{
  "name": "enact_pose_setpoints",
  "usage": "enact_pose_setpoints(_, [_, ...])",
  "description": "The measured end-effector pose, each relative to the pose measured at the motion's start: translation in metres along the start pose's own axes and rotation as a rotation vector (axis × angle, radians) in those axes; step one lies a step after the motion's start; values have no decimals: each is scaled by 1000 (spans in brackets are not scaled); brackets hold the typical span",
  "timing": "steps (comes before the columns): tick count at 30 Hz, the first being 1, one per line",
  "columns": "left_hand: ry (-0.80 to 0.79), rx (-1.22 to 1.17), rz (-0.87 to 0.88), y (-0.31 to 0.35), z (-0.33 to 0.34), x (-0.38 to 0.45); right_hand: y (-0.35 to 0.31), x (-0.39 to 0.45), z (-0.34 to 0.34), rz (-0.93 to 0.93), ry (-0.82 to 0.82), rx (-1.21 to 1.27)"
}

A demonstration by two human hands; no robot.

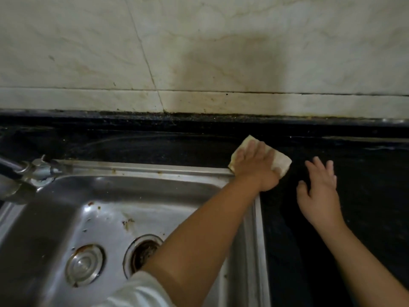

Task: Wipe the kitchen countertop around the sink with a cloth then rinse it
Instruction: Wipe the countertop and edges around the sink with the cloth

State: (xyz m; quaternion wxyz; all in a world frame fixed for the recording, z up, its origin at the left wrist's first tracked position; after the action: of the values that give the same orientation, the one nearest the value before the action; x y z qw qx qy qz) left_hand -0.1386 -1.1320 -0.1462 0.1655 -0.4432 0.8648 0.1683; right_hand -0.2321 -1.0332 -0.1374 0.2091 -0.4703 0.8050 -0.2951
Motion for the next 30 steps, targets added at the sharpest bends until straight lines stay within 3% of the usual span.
enact_pose_setpoints(5, [65,-32,-84,-28,6,-19,-8,-8,9,-82,-11,-12])
enact_pose_setpoints(8, [87,-32,-325,-97,7,-42,-35,-7,29,-175,-119,-36])
enact_pose_setpoints(14, [47,-78,-859,-232,-5,-76,-79,3,84,-387,-389,-428])
enact_pose_setpoints(20, [157,-178,-1198,-292,-11,-75,-71,12,104,-502,-225,-517])
enact_pose_setpoints(24, [142,-59,-1194,-303,-10,-70,-66,13,108,-523,-162,-469])
enact_pose_setpoints(30, [143,31,-910,-282,-9,-57,-66,12,106,-500,-156,-470])
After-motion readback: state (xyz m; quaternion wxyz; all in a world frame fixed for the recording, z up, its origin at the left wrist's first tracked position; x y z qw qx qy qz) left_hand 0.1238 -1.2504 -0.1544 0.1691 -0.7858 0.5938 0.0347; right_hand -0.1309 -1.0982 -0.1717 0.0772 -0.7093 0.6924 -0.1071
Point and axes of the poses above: each hand's wrist, its own x-axis towards the middle knuckle, its own z-axis out of the palm, y = z × x, the point moved 2 cm from there along x, towards the middle knuckle, and after that the axes turned 8 degrees about x, right-handed, at the moved point
